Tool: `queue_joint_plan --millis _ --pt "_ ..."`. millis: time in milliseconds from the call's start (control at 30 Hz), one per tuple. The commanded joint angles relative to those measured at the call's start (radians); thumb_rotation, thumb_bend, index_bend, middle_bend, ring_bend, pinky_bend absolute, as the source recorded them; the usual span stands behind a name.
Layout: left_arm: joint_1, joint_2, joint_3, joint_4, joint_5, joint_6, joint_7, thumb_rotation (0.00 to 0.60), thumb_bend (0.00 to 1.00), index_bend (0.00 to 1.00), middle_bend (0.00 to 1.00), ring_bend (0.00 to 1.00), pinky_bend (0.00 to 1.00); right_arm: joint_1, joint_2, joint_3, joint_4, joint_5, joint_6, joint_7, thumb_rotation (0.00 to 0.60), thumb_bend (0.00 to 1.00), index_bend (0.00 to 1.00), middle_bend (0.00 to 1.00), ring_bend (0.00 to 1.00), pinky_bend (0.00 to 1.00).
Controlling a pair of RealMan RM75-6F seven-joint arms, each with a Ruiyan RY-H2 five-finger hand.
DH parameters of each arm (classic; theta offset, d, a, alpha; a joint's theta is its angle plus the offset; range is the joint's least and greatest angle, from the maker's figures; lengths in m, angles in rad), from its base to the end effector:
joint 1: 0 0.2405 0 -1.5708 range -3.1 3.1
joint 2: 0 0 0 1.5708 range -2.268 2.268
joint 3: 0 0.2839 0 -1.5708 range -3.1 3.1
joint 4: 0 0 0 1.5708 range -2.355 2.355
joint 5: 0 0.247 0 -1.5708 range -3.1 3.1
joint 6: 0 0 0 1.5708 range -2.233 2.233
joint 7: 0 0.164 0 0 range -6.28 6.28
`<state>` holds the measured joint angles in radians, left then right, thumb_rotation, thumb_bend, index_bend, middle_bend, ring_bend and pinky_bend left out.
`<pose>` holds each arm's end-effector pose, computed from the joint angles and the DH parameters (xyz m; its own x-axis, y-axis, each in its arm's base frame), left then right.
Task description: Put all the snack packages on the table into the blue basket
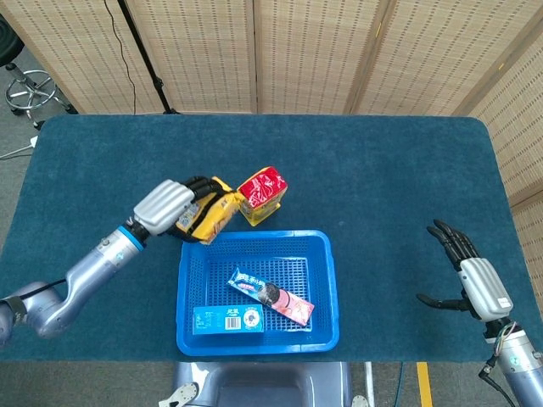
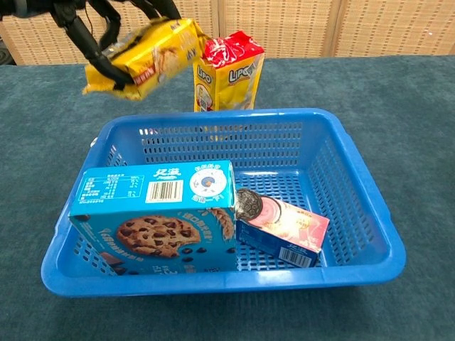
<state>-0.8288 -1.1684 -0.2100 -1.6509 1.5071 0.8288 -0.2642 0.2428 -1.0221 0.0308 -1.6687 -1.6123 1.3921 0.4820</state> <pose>-0.1074 0.4020 0.0451 0.3417 0.3340 0.8784 0.7931 -0.6040 -0.0788 -0.3027 -0.2497 0.1414 0.0087 -0.1536 0.9881 -0.9769 -0.2122 -0.0244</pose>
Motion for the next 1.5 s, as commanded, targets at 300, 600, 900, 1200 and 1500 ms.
queue_joint_plan --millis 300,600,900,1200,1500 --pt "-0.066 -0.037 0.095 -0.094 -0.007 -0.138 0.194 0.600 0.10 0.02 0.01 0.03 0.12 -0.001 0.002 0.000 0.005 0.007 -0.006 0.003 0.600 0.00 0.00 0.00 0.00 0.05" --pt "-0.033 -0.043 0.084 -0.116 0.046 0.002 0.110 0.600 0.00 0.00 0.00 0.00 0.00 -0.004 0.003 0.002 0.004 0.006 -0.002 0.004 0.600 0.00 0.00 0.00 0.00 0.05" --pt "0.024 0.053 0.075 -0.038 0.004 0.086 0.012 0.600 0.00 0.00 0.00 0.00 0.00 -0.006 0.006 0.000 -0.004 -0.004 0.003 0.004 0.600 0.00 0.00 0.00 0.00 0.05" --pt "0.054 -0.006 0.140 0.246 -0.057 -0.007 -0.109 0.600 0.00 0.00 0.00 0.00 0.00 -0.007 0.011 0.003 -0.008 -0.004 0.008 0.011 0.600 0.00 0.00 0.00 0.00 0.05" --pt "0.007 -0.197 0.172 0.462 -0.062 -0.127 -0.107 0.600 0.00 0.00 0.00 0.00 0.00 0.001 0.001 0.002 -0.004 -0.004 -0.008 -0.003 0.600 0.00 0.00 0.00 0.00 0.05"
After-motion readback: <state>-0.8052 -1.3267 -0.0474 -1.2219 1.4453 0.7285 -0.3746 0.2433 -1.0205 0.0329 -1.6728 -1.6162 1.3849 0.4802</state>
